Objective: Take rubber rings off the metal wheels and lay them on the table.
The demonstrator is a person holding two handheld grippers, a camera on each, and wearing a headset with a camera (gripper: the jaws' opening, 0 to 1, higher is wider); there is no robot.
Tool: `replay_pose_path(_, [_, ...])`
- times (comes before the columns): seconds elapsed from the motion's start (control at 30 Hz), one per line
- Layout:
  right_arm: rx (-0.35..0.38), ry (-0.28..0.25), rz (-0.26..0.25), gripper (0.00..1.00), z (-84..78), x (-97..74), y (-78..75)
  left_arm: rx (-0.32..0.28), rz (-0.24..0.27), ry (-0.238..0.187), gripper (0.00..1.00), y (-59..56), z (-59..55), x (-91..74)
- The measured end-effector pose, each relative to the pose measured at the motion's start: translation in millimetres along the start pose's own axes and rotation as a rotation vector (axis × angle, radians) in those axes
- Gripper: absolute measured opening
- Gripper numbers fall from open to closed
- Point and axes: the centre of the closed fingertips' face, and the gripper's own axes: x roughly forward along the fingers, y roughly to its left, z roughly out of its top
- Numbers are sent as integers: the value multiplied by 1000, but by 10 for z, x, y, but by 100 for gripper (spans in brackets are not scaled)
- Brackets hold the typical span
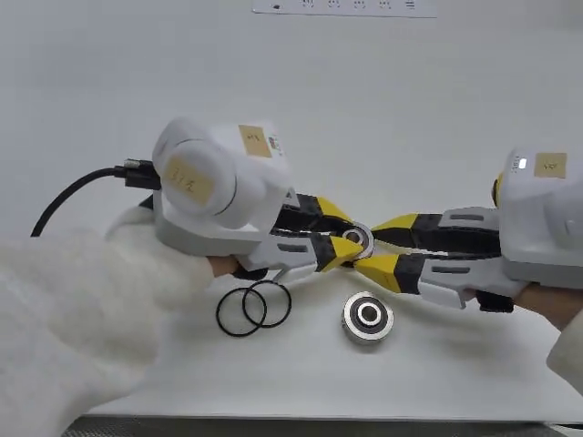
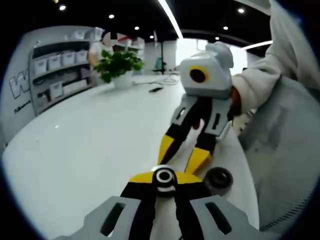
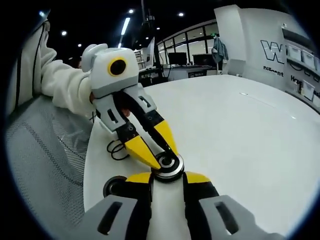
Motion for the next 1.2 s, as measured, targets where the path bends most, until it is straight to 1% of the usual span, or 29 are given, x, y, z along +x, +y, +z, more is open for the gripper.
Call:
replay_pose_path(0.27, [-24,5,-5,18,-15,-18,-3,-14,10,-16,15,4,-6,0])
replay_pose_path(0.37, [-18,13,-4,15,-29,-30,-2,-14,11,-23,15,3,-7,-1])
replay_pose_path(0.43, [-21,31,-13,11,-67,-50,-16,-12,10,-23,15,1,-9,-3])
replay_pose_path(0.47, [-8,26,-9,9,-59,-52,-17,-12,10,-23,15,1,-9,-2])
replay_pose_path(0.5, [29,26,-9,10,-64,-49,-16,-10,9,-24,15,-1,-10,-2])
replay_pose_path(0.53, [25,16,-3,13,-48,-44,-12,-9,8,-24,15,-2,-10,-2])
replay_pose_path(0.57, [18,6,-13,19,-28,-40,-14,-8,7,-25,15,-3,-10,-1])
replay_pose_path(0.6, [6,-4,-19,28,-5,-33,-27,-8,7,-25,15,-5,-10,-1])
replay_pose_path(0.63, [-1,-7,-20,33,7,-22,-25,-7,6,-25,15,-7,-10,0])
replay_pose_path(0.67, [-5,-5,-22,34,12,-2,-31,-8,6,-26,15,-8,-10,0])
replay_pose_path(0.73, [-30,-8,-16,31,29,44,-28,-7,5,-27,15,-8,-9,1])
replay_pose_path(0.8, [-79,-12,-12,32,56,96,-30,-7,5,-28,15,-9,-9,2])
replay_pose_path(0.83, [-94,-7,-11,32,57,109,-21,-7,5,-29,15,-10,-8,2])
replay_pose_path(0.87, [-104,3,-7,29,44,117,-21,-7,5,-30,15,-10,-8,3])
replay_pose_path(0.9, [-107,14,-6,26,24,115,-17,-6,5,-30,15,-11,-7,3])
replay_pose_path(0.93, [-89,2,11,24,32,106,15,-6,5,-31,14,-13,-5,3])
replay_pose_path(0.97, [-87,3,-1,24,24,92,-3,-6,4,-31,14,-15,-4,3])
replay_pose_path(1.2, [-54,11,5,19,-14,29,1,-6,2,-34,14,-13,-2,2])
